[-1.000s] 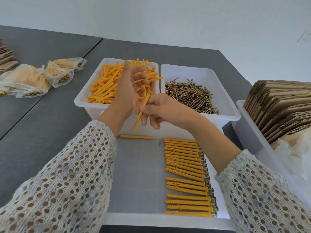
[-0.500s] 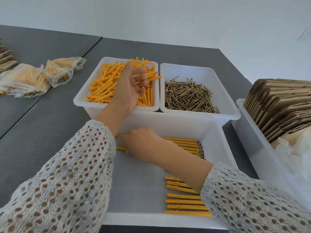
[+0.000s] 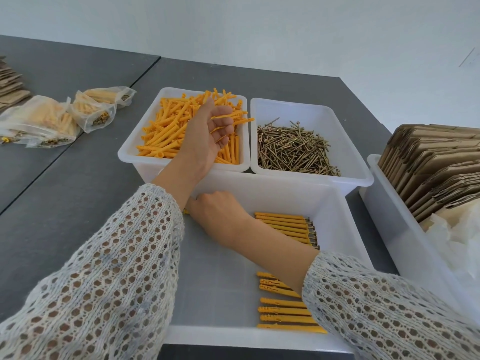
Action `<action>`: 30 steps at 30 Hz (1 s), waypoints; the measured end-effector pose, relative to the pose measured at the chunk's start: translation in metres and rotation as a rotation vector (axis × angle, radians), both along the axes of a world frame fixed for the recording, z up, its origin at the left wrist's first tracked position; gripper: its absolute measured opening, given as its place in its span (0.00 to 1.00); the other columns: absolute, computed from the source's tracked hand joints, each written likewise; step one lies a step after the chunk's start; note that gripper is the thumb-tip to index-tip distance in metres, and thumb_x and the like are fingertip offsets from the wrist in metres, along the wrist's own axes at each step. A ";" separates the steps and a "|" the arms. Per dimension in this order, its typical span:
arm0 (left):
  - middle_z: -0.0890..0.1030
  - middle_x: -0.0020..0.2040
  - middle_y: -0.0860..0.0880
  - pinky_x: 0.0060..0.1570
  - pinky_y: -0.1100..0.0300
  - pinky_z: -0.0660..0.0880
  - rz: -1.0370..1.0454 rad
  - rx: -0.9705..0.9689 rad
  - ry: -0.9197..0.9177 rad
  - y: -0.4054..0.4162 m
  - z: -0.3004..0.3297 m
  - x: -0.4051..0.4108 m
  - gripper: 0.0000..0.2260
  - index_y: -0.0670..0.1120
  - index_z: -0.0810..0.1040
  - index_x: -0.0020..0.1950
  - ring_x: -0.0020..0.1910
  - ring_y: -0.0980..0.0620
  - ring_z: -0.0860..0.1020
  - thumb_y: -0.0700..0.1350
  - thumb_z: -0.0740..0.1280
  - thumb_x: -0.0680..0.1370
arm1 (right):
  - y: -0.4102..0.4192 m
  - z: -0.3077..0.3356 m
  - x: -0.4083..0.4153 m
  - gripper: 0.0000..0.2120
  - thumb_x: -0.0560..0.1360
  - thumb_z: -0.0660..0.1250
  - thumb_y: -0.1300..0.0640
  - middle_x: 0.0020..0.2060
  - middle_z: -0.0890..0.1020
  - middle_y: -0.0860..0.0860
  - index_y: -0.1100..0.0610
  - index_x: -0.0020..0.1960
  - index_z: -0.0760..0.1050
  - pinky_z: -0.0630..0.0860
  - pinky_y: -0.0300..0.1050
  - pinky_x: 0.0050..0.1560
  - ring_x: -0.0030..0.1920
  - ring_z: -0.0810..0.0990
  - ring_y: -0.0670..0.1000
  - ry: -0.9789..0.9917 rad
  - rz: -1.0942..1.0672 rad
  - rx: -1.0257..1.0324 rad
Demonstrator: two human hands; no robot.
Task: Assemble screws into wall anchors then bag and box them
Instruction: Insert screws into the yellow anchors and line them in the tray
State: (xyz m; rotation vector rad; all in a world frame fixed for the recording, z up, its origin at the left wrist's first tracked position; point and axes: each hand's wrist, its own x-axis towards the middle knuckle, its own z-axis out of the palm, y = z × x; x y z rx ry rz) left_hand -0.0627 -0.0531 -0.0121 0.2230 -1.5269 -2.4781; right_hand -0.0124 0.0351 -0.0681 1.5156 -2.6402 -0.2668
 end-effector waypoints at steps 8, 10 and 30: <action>0.79 0.39 0.50 0.40 0.62 0.71 0.001 -0.079 0.022 0.001 -0.001 -0.002 0.14 0.45 0.80 0.50 0.37 0.56 0.76 0.51 0.59 0.84 | -0.001 0.004 0.002 0.15 0.80 0.57 0.65 0.51 0.80 0.56 0.60 0.67 0.67 0.69 0.48 0.39 0.49 0.81 0.60 -0.092 -0.071 0.001; 0.78 0.38 0.50 0.38 0.63 0.70 0.012 -0.201 0.040 0.002 -0.002 -0.003 0.12 0.45 0.80 0.48 0.35 0.56 0.75 0.47 0.59 0.84 | -0.003 0.010 0.005 0.14 0.81 0.58 0.62 0.52 0.80 0.55 0.59 0.66 0.69 0.69 0.48 0.39 0.50 0.81 0.59 -0.119 -0.114 0.001; 0.79 0.42 0.54 0.36 0.60 0.72 0.357 -1.310 0.230 0.005 -0.019 0.003 0.11 0.48 0.80 0.48 0.38 0.55 0.74 0.40 0.58 0.81 | 0.105 0.032 -0.112 0.12 0.80 0.55 0.55 0.35 0.76 0.52 0.60 0.46 0.73 0.70 0.46 0.37 0.36 0.73 0.53 -0.142 -0.788 -0.692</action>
